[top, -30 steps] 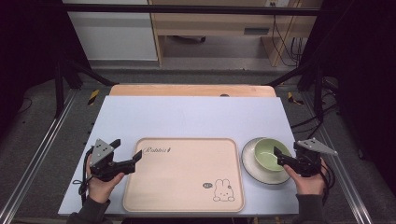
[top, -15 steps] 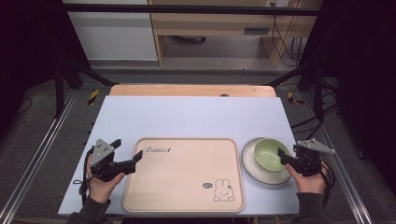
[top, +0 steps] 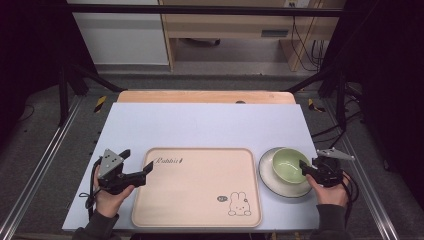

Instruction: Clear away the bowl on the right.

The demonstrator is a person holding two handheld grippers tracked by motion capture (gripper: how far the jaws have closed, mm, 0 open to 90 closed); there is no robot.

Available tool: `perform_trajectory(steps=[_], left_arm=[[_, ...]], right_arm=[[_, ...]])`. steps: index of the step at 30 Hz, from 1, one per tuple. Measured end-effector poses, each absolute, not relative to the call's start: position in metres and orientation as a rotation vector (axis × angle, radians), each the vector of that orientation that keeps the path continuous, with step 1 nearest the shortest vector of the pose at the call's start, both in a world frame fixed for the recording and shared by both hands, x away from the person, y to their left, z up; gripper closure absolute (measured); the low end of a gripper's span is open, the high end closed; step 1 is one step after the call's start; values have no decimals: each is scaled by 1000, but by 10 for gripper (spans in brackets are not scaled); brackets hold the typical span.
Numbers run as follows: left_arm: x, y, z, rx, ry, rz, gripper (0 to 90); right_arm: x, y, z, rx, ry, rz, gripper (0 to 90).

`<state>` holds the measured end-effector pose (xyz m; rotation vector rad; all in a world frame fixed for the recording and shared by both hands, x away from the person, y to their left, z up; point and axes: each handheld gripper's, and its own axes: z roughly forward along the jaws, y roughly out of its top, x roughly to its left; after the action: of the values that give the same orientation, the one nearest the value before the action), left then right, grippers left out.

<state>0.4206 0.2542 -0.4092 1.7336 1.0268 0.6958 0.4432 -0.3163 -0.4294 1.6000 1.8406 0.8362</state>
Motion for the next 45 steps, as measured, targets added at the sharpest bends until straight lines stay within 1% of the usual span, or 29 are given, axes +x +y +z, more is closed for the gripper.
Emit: perform_trajectory(steps=[2,3,4,7,11,15,26,35,45], left_arm=[[421,254,-409,1734,1027,696,110],[421,254,-410,1734,1027,695,110],[421,254,-410,1734,1027,695,110],[421,253,-410,1738,1026,694,110],[421,253,-410,1737,1025,693,110],[421,253,-410,1738,1025,693,110],[421,252,-411,1744,1023,693,110],[421,252,-412,1745,1023,692,111],[421,251,-412,1749,1024,693,111]], right_arm=[[443,-316,-430,1607,1841,836,542],[444,-316,-429,1632,1850,839,571],[444,-316,-429,1632,1850,839,571],[447,-315,-431,1656,1875,813,614],[449,-314,-433,1672,1891,790,643],[452,-314,-435,1714,1910,772,691],[457,-316,-438,1782,1928,749,766],[461,-317,-440,1820,1934,733,798],[464,-319,-442,1864,1945,753,798]])
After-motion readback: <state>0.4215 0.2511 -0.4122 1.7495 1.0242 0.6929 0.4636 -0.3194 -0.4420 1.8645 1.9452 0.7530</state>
